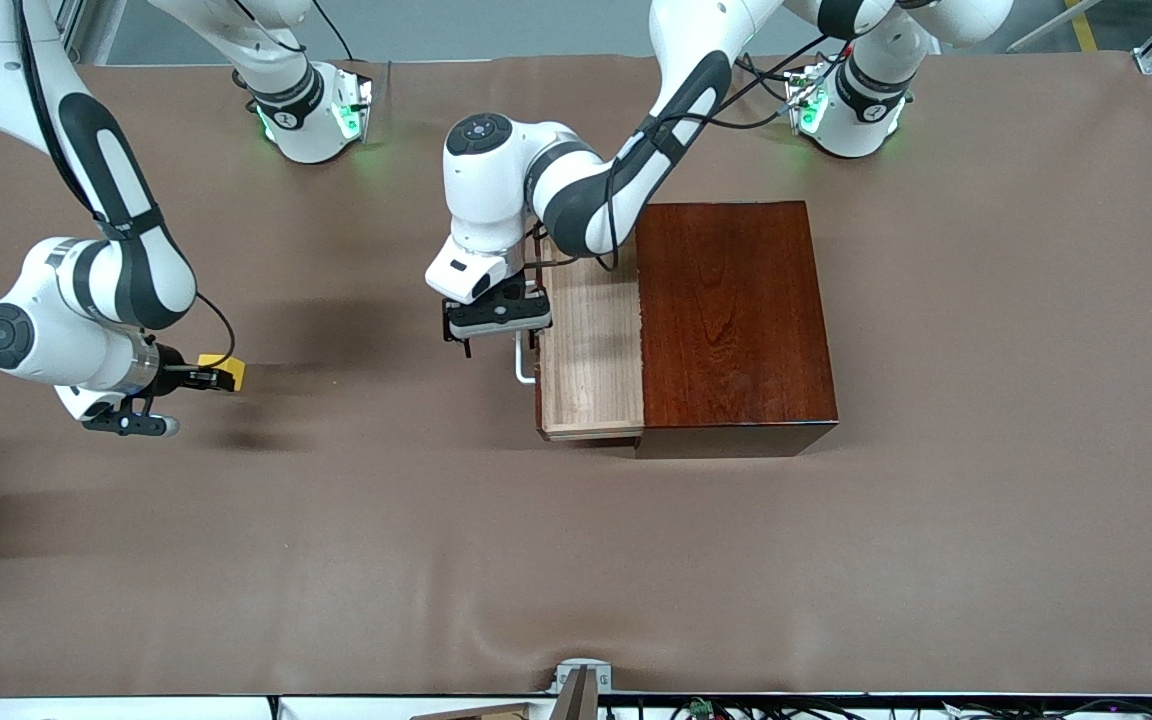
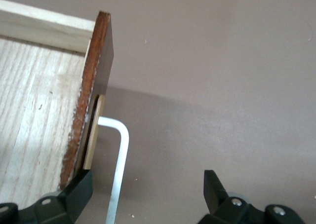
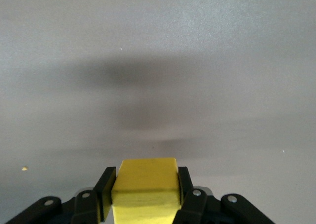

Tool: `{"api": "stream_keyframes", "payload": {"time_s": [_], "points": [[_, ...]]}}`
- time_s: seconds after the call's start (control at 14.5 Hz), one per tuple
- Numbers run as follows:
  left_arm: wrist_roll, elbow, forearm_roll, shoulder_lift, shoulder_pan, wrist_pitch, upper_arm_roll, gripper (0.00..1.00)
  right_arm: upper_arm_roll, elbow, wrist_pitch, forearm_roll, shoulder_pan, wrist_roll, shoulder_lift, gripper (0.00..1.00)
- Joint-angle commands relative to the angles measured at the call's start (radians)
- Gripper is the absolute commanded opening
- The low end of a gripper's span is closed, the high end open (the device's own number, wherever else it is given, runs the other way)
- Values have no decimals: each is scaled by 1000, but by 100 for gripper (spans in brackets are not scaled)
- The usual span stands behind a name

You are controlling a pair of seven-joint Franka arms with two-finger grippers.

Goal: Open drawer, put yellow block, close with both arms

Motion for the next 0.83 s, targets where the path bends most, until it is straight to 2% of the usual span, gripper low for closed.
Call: {"api": "stream_keyframes", "payload": {"time_s": [0.0,0.41,0.76], "points": [[31,19,-11,-54,10,-25,12,100,18,52,-105,4,-1,60,-21,1],[82,2,-26,-251,87,-191,15,100,30,154,-262,5,63,204,-60,1],[249,-7,-24,-370,180,-394,15,100,29,203,-334,82,152,350,-83,1]]}}
